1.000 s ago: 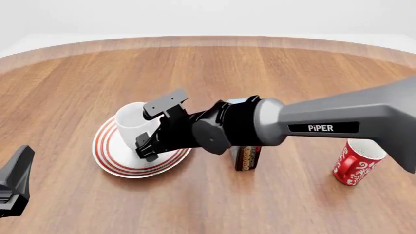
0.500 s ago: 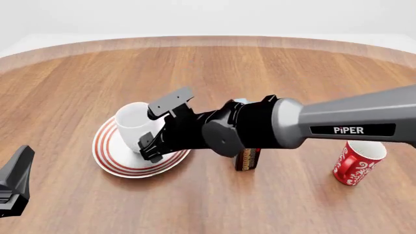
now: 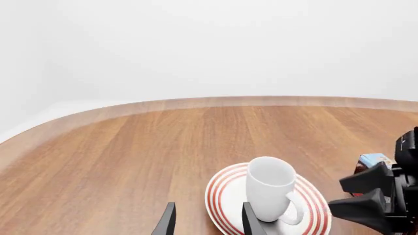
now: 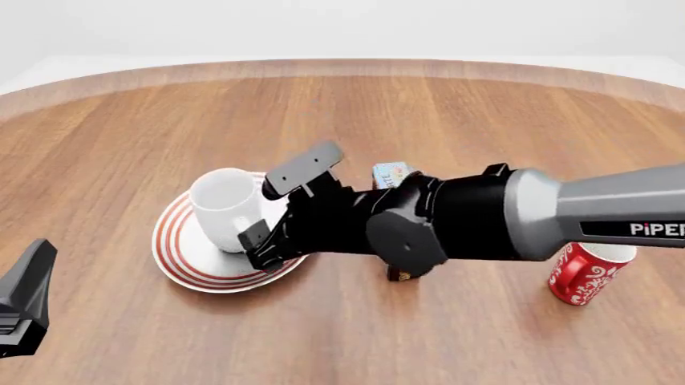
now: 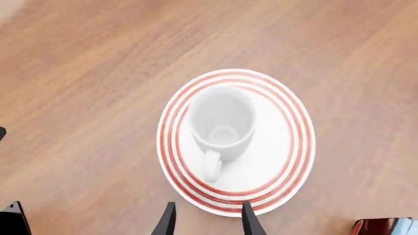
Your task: Pick up the white mug and put it on the plate, and put the chocolate pudding to the right of the plate.
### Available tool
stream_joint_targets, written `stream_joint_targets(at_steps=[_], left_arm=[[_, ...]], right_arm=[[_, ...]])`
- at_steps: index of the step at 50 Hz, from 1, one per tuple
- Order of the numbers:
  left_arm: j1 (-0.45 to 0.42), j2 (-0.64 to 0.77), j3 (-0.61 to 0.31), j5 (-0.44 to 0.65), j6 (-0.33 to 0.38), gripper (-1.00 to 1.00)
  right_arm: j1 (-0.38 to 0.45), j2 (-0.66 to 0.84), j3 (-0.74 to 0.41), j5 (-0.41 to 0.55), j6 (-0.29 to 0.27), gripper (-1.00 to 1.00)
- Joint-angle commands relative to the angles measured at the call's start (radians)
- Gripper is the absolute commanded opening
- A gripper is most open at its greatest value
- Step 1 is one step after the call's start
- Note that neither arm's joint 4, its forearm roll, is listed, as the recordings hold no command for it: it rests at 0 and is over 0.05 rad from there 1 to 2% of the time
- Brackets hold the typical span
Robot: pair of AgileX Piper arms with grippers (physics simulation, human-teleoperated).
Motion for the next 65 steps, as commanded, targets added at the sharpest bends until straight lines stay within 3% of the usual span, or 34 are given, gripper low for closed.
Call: stream_joint_targets(at_steps=[1, 65], left_arm=[[0.000, 0.000, 0.000, 0.000, 0.000, 1.00], [0.000, 0.000, 0.000, 0.000, 0.000, 1.00]], right_arm=[[0.003, -0.058, 0.067, -0.040, -0.006, 1.00], [-0.036, -0.352, 0.375, -0.175, -0.034, 1.00]])
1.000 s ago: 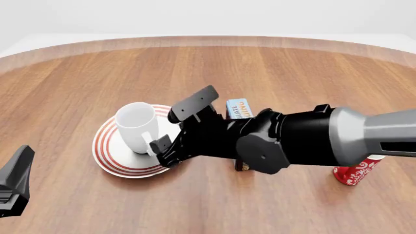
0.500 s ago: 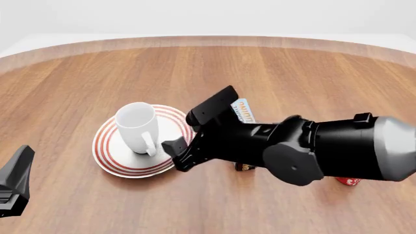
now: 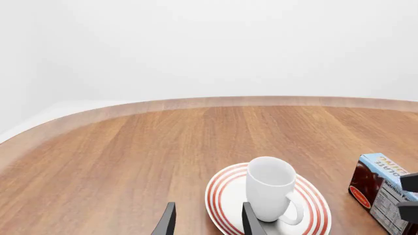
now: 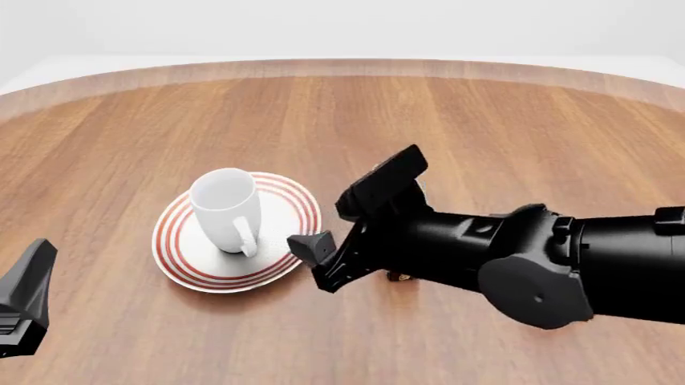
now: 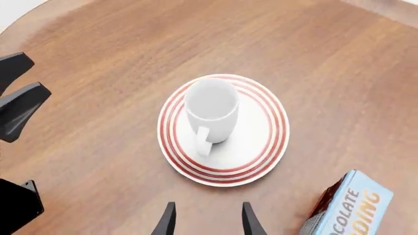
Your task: Pick up the white mug and put it on the plate, and put the chocolate pudding to the right of the plate.
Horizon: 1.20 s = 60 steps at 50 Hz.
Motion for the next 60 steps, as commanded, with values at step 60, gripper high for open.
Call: stream_joint_targets(at_steps=[60], left_arm=[[0.000, 0.000, 0.000, 0.000, 0.000, 1.00]], right_arm=[[-0.074, -0.330, 0.348, -0.128, 0.048, 1.00]])
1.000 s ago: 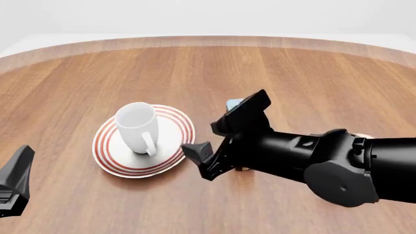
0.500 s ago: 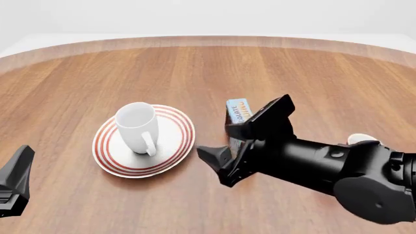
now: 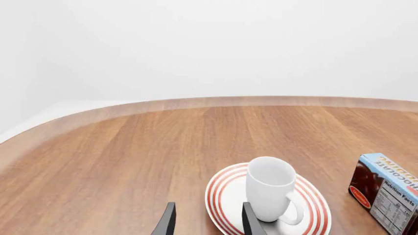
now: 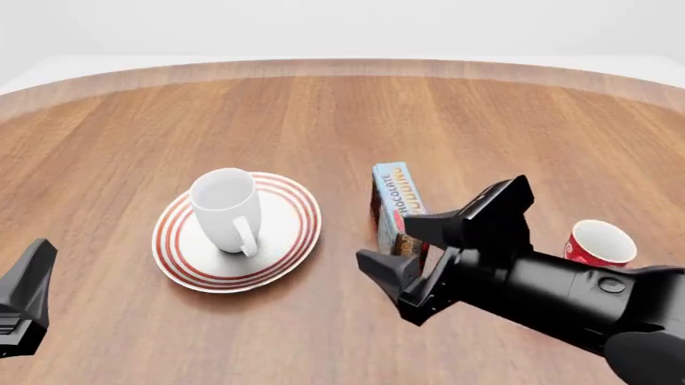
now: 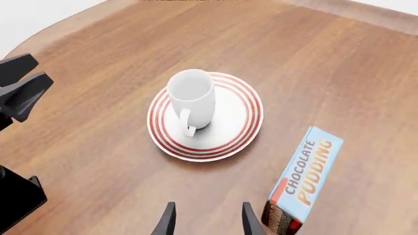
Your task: Pick up the white mug and put it on the plate, and put the chocolate pudding to the right of the plate.
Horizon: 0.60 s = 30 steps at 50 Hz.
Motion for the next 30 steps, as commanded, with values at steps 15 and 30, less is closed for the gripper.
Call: stream_joint_targets(at_steps=[15, 30], left_arm=[[0.000, 0.000, 0.000, 0.000, 0.000, 1.00], [0.000, 0.000, 0.000, 0.000, 0.000, 1.00]], right_arm=[[-0.038, -0.107, 0.136, -0.050, 0.012, 1.00], [-0.061, -0.175, 0.199, -0.044, 0.025, 1.00]])
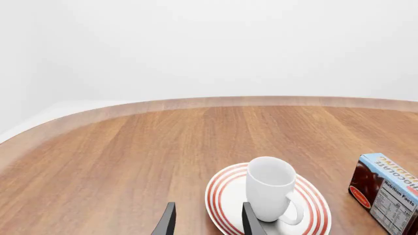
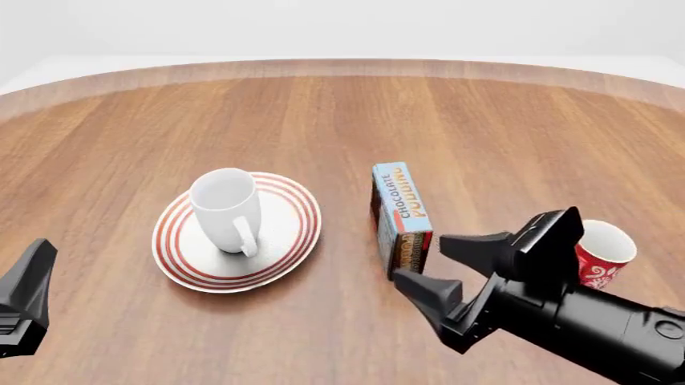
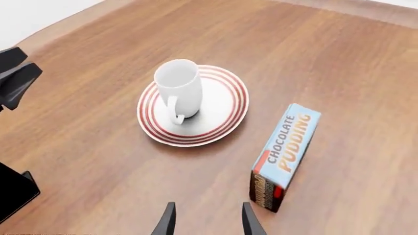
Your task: Pick up the white mug and put it on the plate, and put the chocolate pudding to the right of the plate.
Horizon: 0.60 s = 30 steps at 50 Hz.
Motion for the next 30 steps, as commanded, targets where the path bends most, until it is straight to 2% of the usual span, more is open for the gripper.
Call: stream_joint_targets(at_steps=[1, 13, 30], left_arm=[[0.000, 0.000, 0.000, 0.000, 0.000, 1.00], [0.000, 0.000, 0.000, 0.000, 0.000, 1.00], [0.000, 0.000, 0.000, 0.000, 0.000, 1.00]], right_arm=[[-0.017, -0.045, 0.048, -0.002, 0.010, 1.00], [-0.035, -0.131, 0.081, 0.045, 0.013, 1.00], [-0.066, -0.323, 0.116, 0.193, -0.002, 1.00]])
